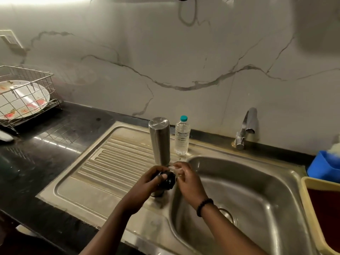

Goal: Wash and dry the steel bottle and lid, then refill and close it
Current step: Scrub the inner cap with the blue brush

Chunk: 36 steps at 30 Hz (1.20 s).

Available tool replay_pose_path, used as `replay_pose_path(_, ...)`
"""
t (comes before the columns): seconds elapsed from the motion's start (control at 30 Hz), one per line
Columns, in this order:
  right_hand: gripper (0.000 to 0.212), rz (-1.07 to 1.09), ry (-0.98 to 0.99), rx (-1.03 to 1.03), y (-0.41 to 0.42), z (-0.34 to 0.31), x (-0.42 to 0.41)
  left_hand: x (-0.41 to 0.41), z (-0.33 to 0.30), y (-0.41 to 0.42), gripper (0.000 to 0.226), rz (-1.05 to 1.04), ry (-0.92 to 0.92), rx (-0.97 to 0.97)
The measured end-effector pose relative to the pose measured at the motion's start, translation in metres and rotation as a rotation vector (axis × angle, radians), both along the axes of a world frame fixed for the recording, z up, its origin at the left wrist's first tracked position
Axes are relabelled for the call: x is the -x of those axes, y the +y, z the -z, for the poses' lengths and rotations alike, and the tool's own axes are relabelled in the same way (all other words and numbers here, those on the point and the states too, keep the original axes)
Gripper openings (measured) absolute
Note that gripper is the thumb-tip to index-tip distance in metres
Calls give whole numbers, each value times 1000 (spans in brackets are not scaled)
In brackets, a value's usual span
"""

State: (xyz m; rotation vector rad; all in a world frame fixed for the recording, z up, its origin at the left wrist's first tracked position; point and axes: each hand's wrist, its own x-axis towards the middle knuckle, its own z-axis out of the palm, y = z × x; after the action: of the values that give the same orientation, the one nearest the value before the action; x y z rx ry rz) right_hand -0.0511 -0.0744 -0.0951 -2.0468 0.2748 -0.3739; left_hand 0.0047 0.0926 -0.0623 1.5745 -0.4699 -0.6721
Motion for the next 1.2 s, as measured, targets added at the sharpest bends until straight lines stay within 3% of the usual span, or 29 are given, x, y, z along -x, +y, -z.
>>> replay_pose_path(0.17,45,-153,-32,-432,-34,-28,40,20,-3,-54,40,10,328,282)
replay_pose_path(0.27,59,-260,10,-340,-54,-36,60,32,-11,-83,43,54,477,440)
replay_pose_path(0.33,66,-204,4,-266,-66,-39,66,38,-13,-101,43,103,528,501)
replay_pose_path(0.57,60,2,-158,-162,-115,-55,88,52,-7,-155,39,78,167,244)
replay_pose_path(0.67,58,65,-169,-111,-131,-58,96,57,-5,-171,31,37,23,237)
replay_pose_path(0.9,61,113,-185,-93,-157,-53,101,55,-7,-200,19,44,-105,256)
replay_pose_path(1.07,56,108,-91,-271,-169,-51,110,50,-10,-201,26,122,-272,185)
replay_pose_path(1.2,44,83,-90,-383,-173,-54,114,54,-16,-200,28,112,-296,159)
